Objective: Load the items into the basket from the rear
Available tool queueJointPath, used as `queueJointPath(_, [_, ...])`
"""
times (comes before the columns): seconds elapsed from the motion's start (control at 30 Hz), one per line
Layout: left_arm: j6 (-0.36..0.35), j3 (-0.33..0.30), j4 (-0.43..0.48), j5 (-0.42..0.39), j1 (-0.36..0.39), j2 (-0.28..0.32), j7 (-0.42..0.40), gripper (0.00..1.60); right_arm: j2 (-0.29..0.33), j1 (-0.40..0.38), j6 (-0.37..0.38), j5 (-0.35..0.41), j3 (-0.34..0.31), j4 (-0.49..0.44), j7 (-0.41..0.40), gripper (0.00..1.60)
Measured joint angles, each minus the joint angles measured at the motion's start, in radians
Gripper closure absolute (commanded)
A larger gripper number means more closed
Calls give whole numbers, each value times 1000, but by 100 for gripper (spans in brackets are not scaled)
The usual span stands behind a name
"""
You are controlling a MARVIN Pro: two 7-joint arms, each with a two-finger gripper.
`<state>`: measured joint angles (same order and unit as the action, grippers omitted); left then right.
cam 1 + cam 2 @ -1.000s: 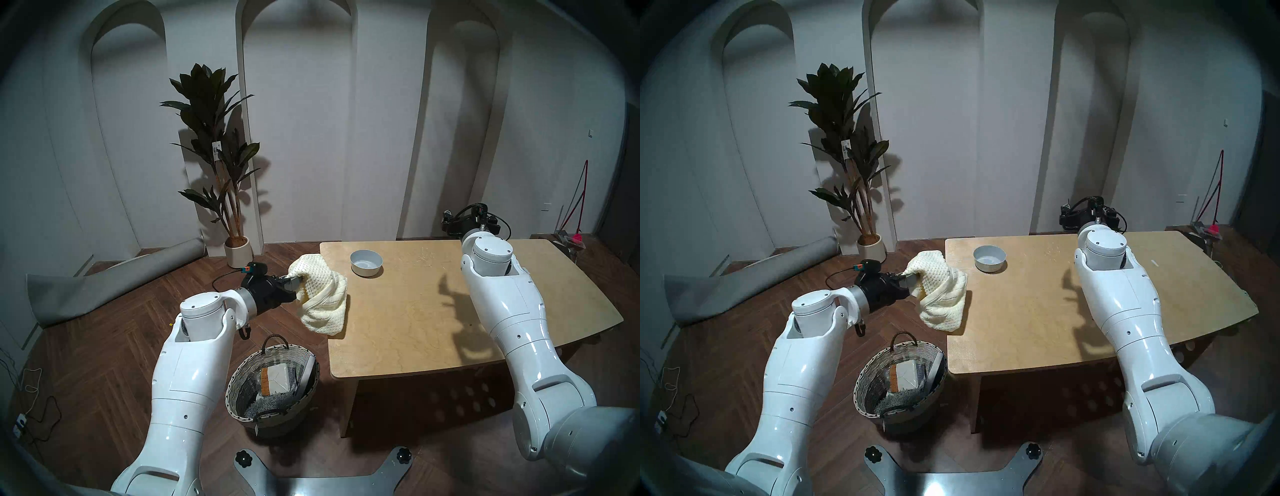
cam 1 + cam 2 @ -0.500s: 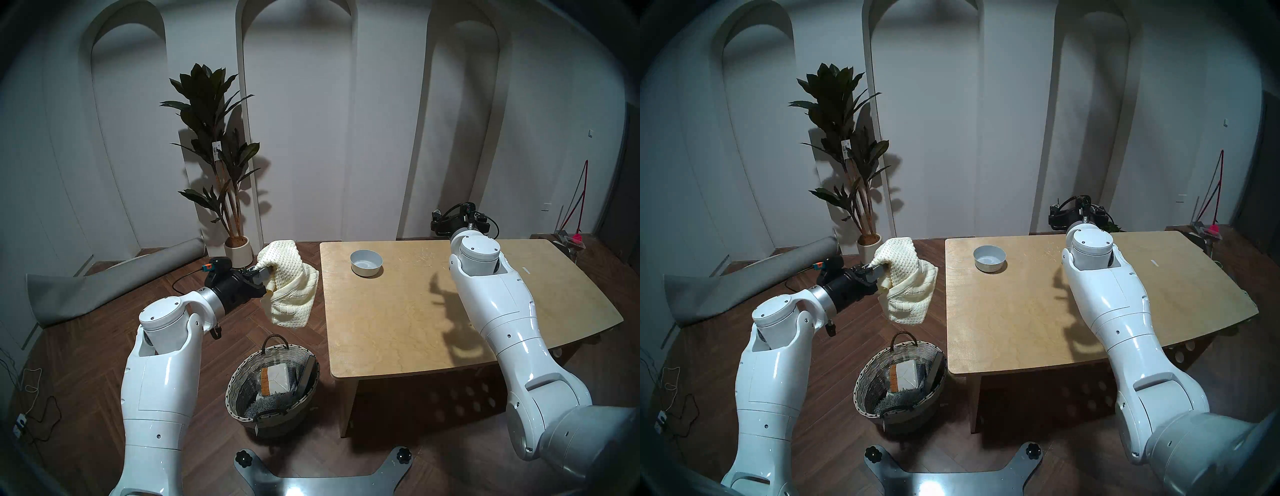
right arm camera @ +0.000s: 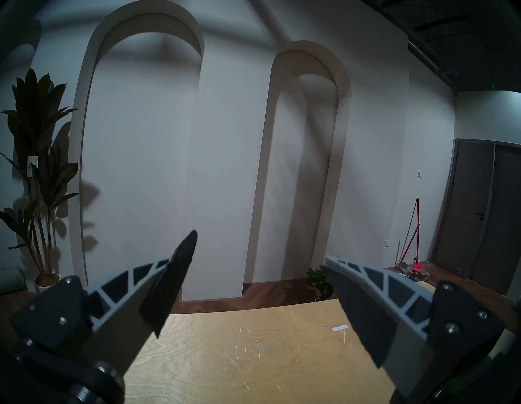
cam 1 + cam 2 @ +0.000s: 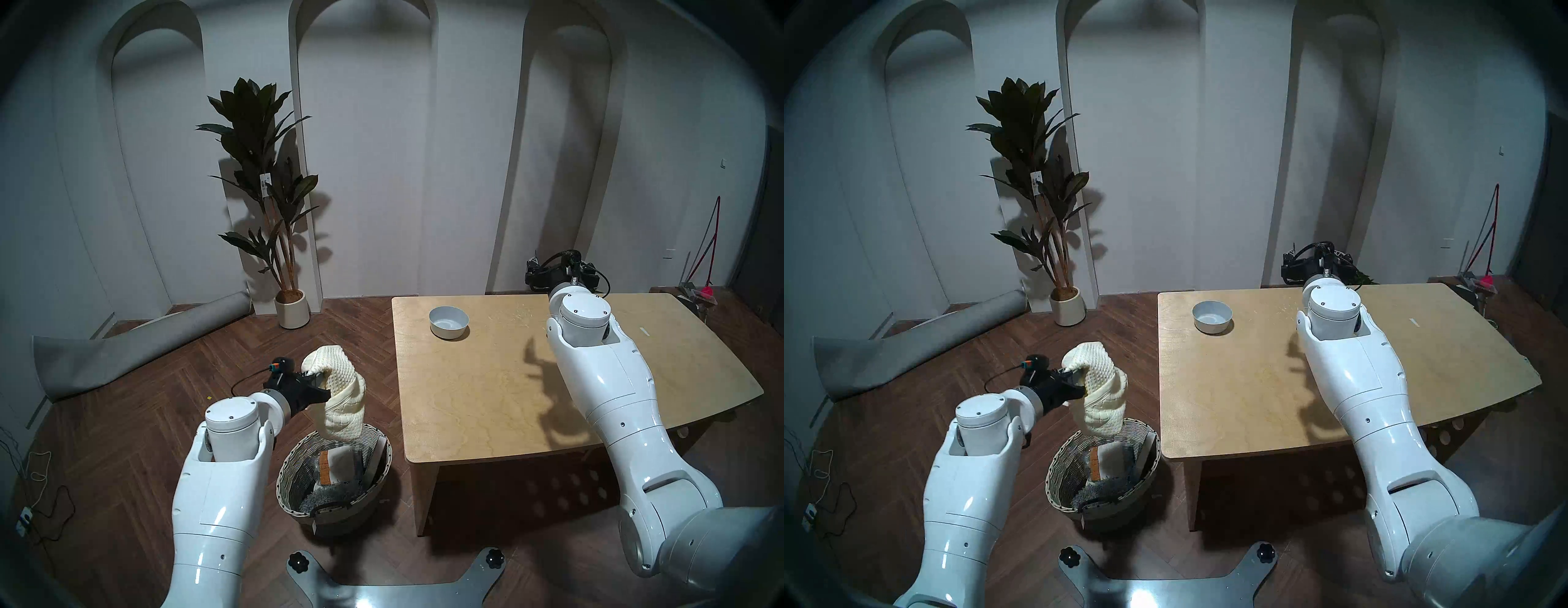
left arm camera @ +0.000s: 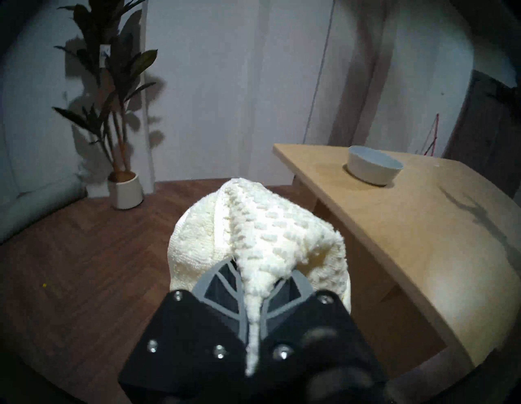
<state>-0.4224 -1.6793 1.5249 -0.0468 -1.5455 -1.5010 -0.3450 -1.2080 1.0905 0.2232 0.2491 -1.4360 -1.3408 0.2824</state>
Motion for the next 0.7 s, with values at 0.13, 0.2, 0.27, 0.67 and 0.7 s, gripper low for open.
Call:
queueJointPath(0.13, [21, 4, -74, 14, 34, -17, 62, 160, 3, 20, 9, 0, -3, -21, 3, 0])
queueJointPath(0.2, [29, 10, -108, 20, 50, -21, 80, 160, 3, 28, 14, 0, -5, -29, 5, 0])
queueJointPath(0.27, [37, 17, -148, 26, 68, -24, 98, 160, 5, 36, 18, 1, -7, -38, 6, 0])
queueJointPath(0.67, [75, 48, -355, 61, 158, -34, 153, 33, 9, 59, 41, 21, -19, -75, 12, 0])
queueJointPath(0.7, [79, 51, -370, 65, 165, -34, 158, 0, 10, 60, 42, 24, -20, -77, 12, 0])
